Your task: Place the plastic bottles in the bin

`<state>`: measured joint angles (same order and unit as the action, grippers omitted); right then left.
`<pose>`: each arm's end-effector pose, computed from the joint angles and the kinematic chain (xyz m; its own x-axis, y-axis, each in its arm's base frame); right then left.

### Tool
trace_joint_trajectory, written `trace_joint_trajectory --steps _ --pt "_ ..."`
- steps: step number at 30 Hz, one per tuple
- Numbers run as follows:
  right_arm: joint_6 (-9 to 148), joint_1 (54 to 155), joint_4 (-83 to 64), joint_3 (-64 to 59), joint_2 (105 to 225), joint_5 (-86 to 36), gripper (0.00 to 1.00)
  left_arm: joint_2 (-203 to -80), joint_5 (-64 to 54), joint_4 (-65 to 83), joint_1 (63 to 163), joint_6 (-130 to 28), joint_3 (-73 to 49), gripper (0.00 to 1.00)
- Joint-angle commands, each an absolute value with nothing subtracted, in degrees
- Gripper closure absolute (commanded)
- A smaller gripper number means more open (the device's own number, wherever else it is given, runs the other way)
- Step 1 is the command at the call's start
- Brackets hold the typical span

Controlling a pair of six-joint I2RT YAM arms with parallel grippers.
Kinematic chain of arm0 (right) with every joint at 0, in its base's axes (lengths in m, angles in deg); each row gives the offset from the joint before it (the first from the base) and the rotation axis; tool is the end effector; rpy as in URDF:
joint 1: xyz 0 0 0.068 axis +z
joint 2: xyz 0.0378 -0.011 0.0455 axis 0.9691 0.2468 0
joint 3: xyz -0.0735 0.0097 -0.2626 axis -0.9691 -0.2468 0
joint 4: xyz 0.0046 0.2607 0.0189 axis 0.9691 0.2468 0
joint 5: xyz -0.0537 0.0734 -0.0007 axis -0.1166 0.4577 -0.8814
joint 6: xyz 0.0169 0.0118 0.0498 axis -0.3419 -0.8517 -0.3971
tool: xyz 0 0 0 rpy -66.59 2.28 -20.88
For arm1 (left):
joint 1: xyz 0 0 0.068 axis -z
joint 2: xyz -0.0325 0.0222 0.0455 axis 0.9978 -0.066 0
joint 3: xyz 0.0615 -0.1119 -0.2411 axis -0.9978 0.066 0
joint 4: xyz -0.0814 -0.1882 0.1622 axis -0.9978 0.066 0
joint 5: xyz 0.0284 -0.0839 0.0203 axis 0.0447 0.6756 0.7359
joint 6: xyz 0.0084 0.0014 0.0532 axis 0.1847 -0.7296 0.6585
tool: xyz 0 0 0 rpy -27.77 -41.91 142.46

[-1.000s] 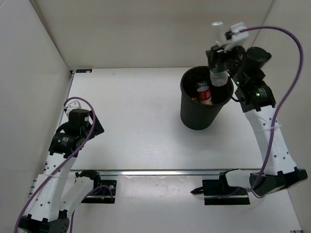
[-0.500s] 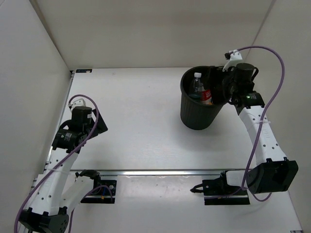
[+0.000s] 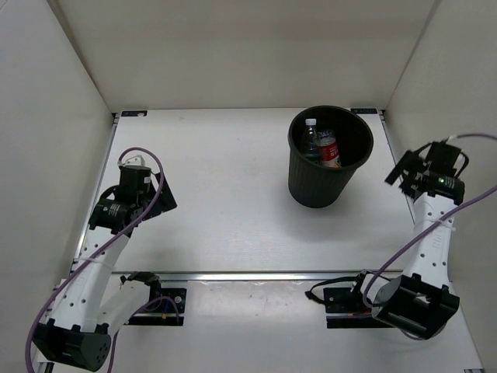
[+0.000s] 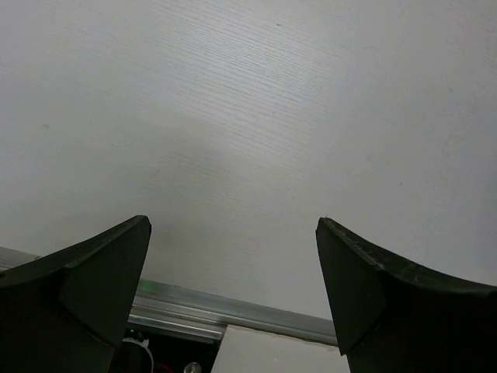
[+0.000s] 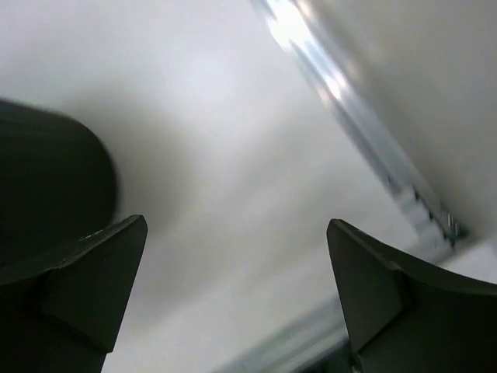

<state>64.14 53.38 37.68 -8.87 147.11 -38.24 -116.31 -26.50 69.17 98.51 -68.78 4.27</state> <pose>0.2017 -0.0866 0.3610 -0.5097 0.4362 -0.7416 0.5637 0.8205 0.0951 0.1540 -0.0253 0.3146 -0.7104 -0.3327 -0.6202 -0.3149 0.9383 -0.1425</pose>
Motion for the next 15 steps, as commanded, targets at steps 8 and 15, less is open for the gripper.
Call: trace_joint_trajectory --steps 8,15 --pt "64.71 62.26 44.72 -20.79 145.2 -45.35 0.01 -112.55 -25.21 66.1 98.52 -68.25 5.23 0.01" --pt "65.04 54.79 39.27 -22.99 139.75 -37.27 0.01 -113.16 -28.56 67.86 99.04 -68.16 4.0 0.02"
